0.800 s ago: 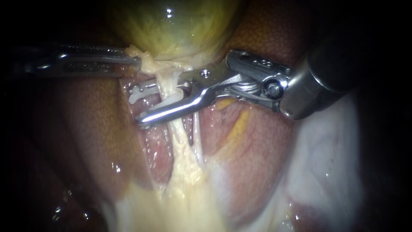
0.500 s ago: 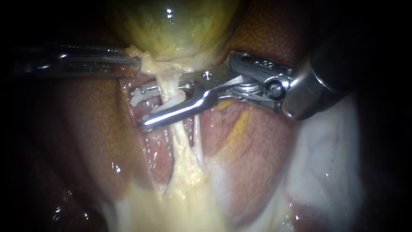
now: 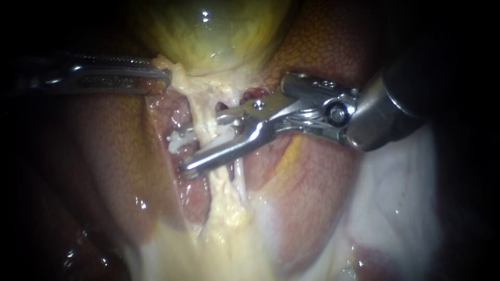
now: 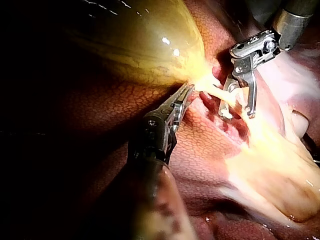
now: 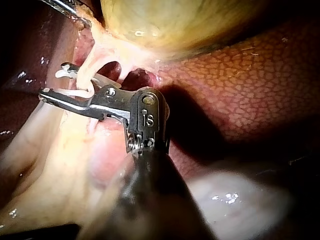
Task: Clipping first clip left tube
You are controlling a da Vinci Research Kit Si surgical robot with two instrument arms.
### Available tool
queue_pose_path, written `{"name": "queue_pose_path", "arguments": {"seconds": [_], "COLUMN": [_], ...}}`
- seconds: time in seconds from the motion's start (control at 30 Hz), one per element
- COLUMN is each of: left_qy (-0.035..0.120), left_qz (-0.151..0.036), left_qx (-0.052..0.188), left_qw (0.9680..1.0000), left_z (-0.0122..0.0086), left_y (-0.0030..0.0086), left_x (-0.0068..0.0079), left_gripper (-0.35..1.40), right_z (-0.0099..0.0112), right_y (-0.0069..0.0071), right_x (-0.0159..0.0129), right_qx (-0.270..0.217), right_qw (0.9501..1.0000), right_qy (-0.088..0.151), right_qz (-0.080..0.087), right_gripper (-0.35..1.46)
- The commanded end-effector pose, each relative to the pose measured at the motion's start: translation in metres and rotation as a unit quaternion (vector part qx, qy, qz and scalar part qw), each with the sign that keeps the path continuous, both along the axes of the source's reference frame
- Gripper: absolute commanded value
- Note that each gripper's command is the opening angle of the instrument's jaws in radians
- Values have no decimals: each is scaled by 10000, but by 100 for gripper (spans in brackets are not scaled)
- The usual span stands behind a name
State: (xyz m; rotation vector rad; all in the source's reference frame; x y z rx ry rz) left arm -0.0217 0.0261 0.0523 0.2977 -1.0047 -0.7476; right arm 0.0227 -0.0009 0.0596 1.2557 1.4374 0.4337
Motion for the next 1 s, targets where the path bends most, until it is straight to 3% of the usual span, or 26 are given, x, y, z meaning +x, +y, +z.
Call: {"name": "queue_pose_path", "arguments": {"seconds": [0.03,0.33,0.6,0.8,0.93,1.0], "left_qy": [0,1,1,1,0,0], "left_qz": [0,-2,-2,-1,-1,-1], "left_qx": [0,-2,-2,-1,-1,-1], "left_qw": [10000,10000,10000,10000,10000,10000], "left_z": [0,1,1,0,0,0], "left_y": [0,0,-1,-1,-1,-1], "left_x": [0,-1,-1,0,0,0], "left_gripper": [-35,-35,-35,-35,-35,-35], "right_z": [1,-4,-8,-7,-5,-3], "right_y": [-4,-36,-49,-49,-51,-54], "right_x": [0,-4,-1,-1,-1,-1], "right_qx": [2,110,101,98,90,151], "right_qw": [10000,9994,9991,9991,9990,9989], "right_qy": [4,42,102,101,114,67], "right_qz": [-33,-336,-399,-399,-412,-446], "right_gripper": [32,28,20,-2,-32,-35]}}
